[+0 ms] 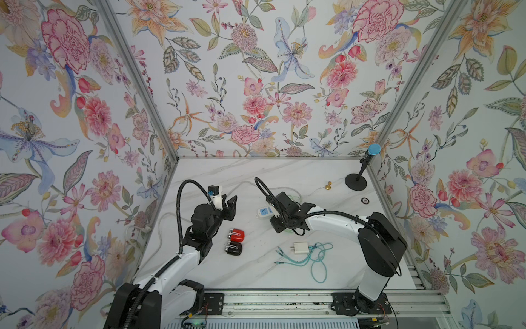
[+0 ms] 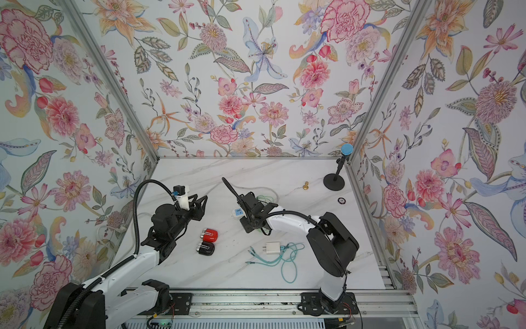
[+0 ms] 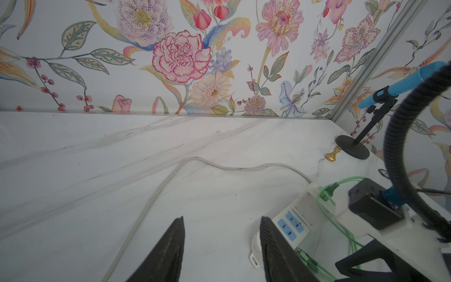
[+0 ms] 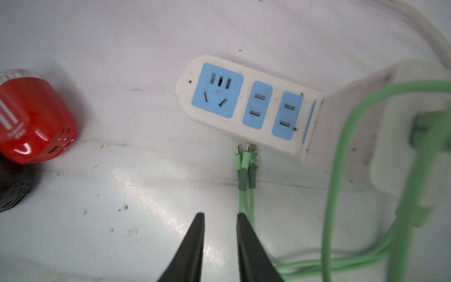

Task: Charge the electric shaver
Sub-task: Adjust the charging cable at the center of the board.

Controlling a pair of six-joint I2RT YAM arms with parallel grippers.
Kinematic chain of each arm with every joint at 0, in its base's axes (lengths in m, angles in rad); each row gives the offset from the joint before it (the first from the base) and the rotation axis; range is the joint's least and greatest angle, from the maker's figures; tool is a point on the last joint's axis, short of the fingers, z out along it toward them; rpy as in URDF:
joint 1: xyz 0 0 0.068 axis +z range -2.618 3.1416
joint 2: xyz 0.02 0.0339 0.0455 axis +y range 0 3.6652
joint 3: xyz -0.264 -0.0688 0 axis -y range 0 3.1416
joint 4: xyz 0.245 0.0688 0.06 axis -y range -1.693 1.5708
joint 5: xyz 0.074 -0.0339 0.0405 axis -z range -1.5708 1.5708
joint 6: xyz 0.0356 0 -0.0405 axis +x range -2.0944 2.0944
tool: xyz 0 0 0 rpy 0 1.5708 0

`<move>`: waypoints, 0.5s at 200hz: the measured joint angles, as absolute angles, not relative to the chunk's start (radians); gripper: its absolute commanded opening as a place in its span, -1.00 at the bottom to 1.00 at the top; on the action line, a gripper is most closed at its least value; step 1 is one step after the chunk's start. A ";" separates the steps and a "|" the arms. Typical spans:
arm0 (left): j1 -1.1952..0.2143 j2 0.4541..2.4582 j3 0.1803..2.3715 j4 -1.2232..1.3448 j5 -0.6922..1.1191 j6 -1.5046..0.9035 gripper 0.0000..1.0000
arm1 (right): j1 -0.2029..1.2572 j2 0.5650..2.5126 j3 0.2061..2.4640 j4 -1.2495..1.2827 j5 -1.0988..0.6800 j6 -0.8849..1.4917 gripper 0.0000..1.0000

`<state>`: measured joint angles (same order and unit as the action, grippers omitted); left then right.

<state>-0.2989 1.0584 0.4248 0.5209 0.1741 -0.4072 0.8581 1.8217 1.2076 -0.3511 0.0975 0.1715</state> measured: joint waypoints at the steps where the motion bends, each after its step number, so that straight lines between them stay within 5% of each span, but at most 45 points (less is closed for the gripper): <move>1: -0.299 1.058 0.425 0.520 0.174 -0.407 0.04 | 0.857 1.827 1.211 -0.351 0.099 0.171 -0.45; 100: -0.299 1.051 0.439 0.464 0.170 -0.407 0.04 | 0.833 1.945 1.255 -0.335 0.155 0.164 -0.55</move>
